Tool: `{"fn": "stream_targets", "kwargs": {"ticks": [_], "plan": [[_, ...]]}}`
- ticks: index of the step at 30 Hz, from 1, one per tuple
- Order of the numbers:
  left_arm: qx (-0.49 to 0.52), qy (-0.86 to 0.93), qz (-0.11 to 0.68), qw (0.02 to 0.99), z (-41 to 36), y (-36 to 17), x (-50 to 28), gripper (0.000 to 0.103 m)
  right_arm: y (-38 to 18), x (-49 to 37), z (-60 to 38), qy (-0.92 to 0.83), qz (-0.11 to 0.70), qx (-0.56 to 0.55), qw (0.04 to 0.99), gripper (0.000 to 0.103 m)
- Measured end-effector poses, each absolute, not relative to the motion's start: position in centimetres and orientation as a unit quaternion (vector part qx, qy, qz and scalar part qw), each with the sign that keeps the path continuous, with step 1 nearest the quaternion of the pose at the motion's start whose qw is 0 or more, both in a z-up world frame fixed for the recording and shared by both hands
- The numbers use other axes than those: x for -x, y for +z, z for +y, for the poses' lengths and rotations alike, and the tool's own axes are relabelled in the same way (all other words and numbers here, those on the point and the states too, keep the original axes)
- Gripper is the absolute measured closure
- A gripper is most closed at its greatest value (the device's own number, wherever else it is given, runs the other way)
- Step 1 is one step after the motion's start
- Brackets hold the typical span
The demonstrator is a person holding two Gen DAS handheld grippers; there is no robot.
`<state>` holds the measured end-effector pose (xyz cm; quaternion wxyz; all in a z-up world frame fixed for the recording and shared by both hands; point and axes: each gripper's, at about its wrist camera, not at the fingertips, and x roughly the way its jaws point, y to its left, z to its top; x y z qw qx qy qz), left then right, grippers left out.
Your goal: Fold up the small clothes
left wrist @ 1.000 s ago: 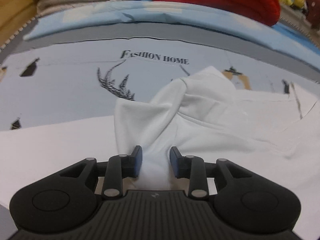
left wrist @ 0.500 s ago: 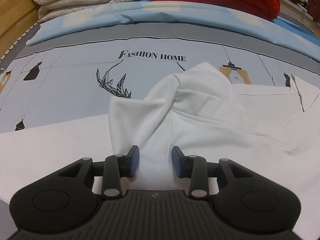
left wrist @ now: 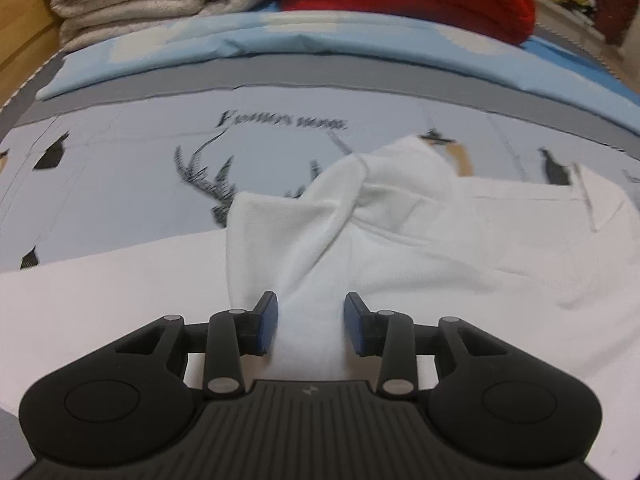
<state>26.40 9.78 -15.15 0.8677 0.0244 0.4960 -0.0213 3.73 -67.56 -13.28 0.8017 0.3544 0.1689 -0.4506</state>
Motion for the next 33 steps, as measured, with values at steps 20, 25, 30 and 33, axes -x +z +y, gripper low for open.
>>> {"fn": "stream_targets", "kwargs": {"ticks": [20,25,30,33], "plan": [[-0.019,-0.12,0.476,0.871,9.3,-9.3,-11.1,0.058,3.1,0.8,-45.5,-0.185,0.218,-0.262,0.922,0.075],[0.005,-0.102,0.407,0.907,11.0,-3.8,-2.6,0.053,4.4,9.0,-37.1,-0.089,0.247,-0.189,0.946,0.064],[0.039,-0.075,0.412,0.907,11.8,-5.3,7.0,0.047,0.6,14.1,-33.1,-0.094,0.305,-0.124,0.94,0.064],[0.052,-0.039,0.473,0.879,11.6,-8.5,8.9,0.047,-2.9,14.0,-32.3,-0.122,0.377,-0.103,0.912,0.064]]}}
